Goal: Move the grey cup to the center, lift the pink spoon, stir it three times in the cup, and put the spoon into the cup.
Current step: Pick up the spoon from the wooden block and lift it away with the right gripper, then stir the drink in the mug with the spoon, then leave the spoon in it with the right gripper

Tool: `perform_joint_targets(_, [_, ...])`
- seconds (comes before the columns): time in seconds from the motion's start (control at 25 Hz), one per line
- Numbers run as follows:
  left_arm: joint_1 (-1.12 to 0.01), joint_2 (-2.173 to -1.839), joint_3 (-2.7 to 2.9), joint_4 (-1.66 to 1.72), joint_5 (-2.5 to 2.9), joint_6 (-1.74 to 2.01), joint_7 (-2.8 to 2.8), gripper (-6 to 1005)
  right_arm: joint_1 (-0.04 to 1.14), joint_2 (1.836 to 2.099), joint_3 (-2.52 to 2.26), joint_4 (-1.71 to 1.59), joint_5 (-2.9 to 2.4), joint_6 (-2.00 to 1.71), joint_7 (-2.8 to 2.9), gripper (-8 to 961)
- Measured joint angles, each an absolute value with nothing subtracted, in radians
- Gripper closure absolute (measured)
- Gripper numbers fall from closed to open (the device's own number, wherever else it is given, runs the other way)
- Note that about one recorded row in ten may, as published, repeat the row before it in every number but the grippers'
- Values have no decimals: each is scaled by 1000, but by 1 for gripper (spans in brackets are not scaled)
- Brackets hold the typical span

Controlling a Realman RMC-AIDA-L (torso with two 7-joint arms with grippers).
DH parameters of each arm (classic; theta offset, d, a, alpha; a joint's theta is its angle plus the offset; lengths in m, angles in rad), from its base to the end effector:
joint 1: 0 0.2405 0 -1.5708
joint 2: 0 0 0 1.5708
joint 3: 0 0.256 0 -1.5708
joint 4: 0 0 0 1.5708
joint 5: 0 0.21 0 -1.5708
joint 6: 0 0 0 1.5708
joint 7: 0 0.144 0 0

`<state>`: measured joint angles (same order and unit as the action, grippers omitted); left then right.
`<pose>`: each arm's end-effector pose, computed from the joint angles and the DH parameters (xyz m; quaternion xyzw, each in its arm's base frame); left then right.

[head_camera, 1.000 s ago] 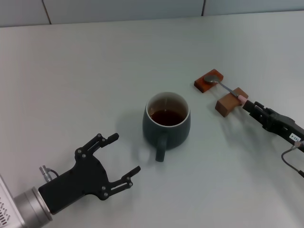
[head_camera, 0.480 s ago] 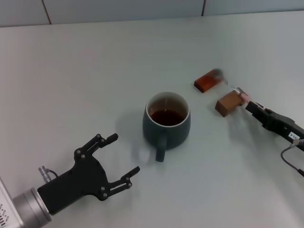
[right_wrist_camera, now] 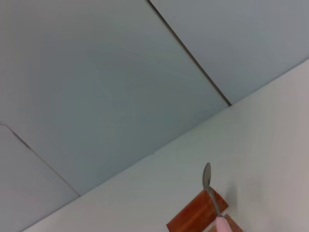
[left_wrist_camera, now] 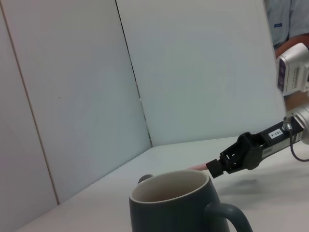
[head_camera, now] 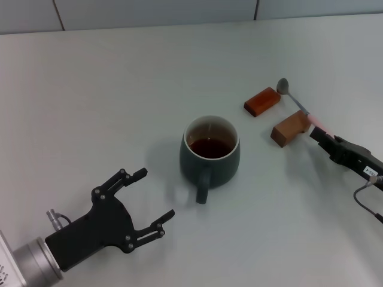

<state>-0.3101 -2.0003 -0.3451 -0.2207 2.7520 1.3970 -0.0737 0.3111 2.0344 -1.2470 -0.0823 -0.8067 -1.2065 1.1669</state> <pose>-0.3015 0.2136 -0.0865 -0.9125 -0.0008 -0.2882 0.2905 0.3669 0.2642 -0.0369 -0.7054 0.5099 0.3677 0.3272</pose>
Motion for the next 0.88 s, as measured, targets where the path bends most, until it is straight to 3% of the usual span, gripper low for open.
perform_joint_targets(0.24, [-309, -2001, -345, -219, 2752, 1399, -74, 146, 293, 2034, -1246, -89, -808, -1247, 1167, 840])
perform_joint_targets(0.36, [-310, -2002, -345, -219, 2752, 1399, -74, 146, 271, 2020, -1244, -97, -824, -1350, 1170, 840])
perform_joint_targets(0.48, [-313, -2004, -345, -211, 2752, 1400, -81, 146, 238, 1992, -1241, -144, -841, -1458, 1186, 840])
perform_joint_targets(0.56, [-319, -2011, -345, -197, 2752, 1401, -90, 147, 197, 1951, -1222, -310, -909, -1527, 1274, 841])
perform_joint_targets(0.76, [-331, -2023, -345, -180, 2752, 1402, -98, 147, 166, 1957, -1158, -543, -1057, -1486, 1399, 841])
perform_joint_targets(0.88, [-335, -2029, -345, -179, 2752, 1402, -100, 147, 166, 1997, -1056, -775, -1280, -1435, 1547, 841])
